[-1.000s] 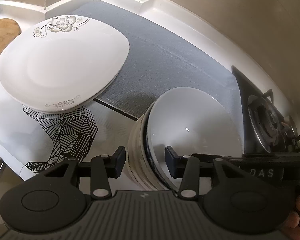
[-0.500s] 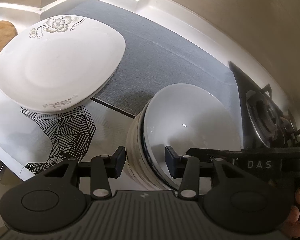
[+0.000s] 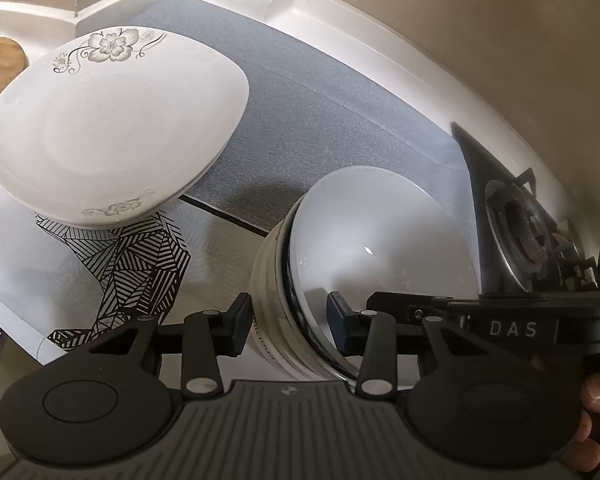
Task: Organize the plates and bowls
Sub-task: 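Lift the bowl stack off the mat with both grippers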
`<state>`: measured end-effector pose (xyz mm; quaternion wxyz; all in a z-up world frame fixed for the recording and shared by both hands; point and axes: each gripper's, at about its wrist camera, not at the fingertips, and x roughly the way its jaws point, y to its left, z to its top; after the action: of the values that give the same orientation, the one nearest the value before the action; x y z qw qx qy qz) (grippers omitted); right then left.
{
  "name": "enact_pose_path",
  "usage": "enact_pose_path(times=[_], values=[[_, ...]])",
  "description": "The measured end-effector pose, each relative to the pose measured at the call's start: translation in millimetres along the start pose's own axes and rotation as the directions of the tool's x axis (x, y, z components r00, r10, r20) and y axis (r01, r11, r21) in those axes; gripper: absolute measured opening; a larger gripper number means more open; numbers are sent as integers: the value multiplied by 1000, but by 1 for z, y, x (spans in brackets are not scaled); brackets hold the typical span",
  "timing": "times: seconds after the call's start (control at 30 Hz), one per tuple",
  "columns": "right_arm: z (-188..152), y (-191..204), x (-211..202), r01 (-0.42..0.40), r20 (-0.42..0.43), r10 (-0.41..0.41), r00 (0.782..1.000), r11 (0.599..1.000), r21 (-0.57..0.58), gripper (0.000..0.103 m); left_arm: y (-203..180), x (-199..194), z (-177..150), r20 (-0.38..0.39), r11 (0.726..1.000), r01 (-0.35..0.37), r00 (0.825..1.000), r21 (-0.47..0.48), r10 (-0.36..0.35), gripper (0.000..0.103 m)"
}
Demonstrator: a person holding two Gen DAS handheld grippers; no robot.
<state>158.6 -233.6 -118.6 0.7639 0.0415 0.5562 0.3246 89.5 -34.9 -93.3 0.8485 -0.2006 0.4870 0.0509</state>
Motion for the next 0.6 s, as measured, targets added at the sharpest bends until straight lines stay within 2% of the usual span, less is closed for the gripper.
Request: enact_pose_path(times=[0.27, 0.6], values=[[3, 6, 5, 8, 16, -8, 1000, 1000, 15, 48, 11, -1, 2, 13, 999, 21, 1000, -27, -21, 46], [8, 17, 12, 21, 31, -22, 999, 999, 39, 48, 23, 1, 12, 0, 999, 42, 999, -13, -42, 46]])
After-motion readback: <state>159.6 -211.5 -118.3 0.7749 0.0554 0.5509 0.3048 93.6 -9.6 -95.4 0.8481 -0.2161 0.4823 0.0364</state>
